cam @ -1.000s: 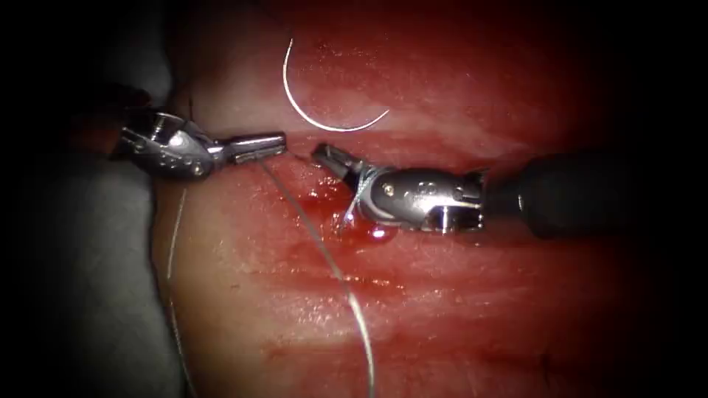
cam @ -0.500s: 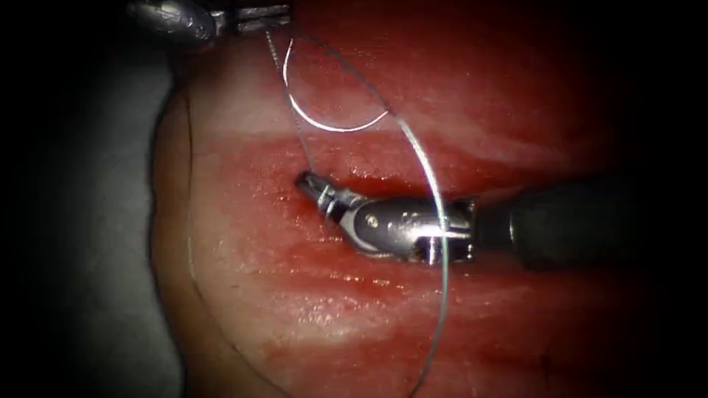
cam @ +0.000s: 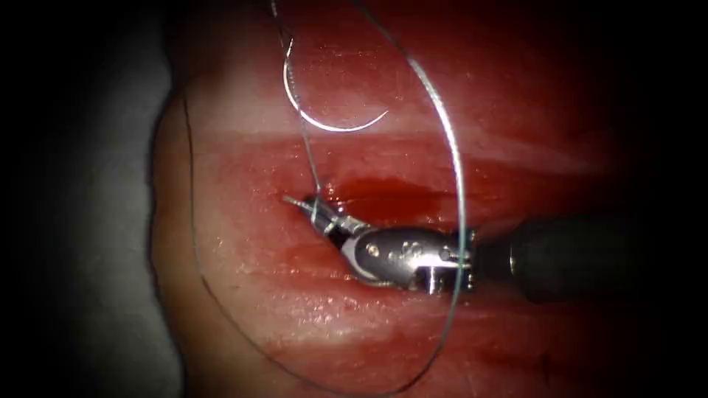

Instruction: Wound Closure

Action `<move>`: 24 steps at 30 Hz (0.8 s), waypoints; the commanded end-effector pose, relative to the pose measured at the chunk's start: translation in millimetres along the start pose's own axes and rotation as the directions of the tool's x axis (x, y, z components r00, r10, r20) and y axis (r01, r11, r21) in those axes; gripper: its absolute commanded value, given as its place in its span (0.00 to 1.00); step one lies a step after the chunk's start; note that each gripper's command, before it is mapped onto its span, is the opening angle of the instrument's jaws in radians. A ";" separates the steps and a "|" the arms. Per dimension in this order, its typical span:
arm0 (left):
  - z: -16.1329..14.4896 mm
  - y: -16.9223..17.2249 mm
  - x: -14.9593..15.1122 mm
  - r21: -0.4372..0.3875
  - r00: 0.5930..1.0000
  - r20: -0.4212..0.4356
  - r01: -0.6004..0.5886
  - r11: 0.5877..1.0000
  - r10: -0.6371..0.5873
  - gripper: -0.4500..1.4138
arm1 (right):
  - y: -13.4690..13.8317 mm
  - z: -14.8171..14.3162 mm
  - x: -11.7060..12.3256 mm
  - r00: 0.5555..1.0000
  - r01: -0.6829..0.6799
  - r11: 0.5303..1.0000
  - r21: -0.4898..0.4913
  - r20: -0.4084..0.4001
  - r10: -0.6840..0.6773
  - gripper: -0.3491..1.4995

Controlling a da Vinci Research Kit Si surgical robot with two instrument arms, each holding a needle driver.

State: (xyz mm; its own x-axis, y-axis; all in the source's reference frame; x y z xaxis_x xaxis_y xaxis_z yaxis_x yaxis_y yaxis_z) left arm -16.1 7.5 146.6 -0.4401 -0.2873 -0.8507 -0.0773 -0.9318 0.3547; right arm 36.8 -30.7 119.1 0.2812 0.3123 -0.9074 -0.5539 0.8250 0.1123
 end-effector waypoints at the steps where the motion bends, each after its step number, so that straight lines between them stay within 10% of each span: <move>1: 0.7 0.1 -0.2 0.002 1.000 0.002 0.004 1.000 -0.004 0.00 | -1.3 -0.4 -1.1 1.000 0.008 1.000 0.010 0.003 -0.008 0.00; 24: 1.7 -0.7 0.1 0.024 0.999 0.033 -0.006 1.000 0.005 0.00 | -5.8 -6.6 -1.6 0.999 0.037 0.997 0.063 -0.020 -0.036 0.00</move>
State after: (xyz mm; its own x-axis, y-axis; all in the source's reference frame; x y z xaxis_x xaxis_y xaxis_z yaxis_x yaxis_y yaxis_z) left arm -17.1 8.8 146.3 -0.4726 -0.2885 -0.8327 -0.0947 -0.9228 0.3734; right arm 33.9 -38.0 116.6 0.2849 0.2698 -0.9198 -0.4943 0.8635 0.1002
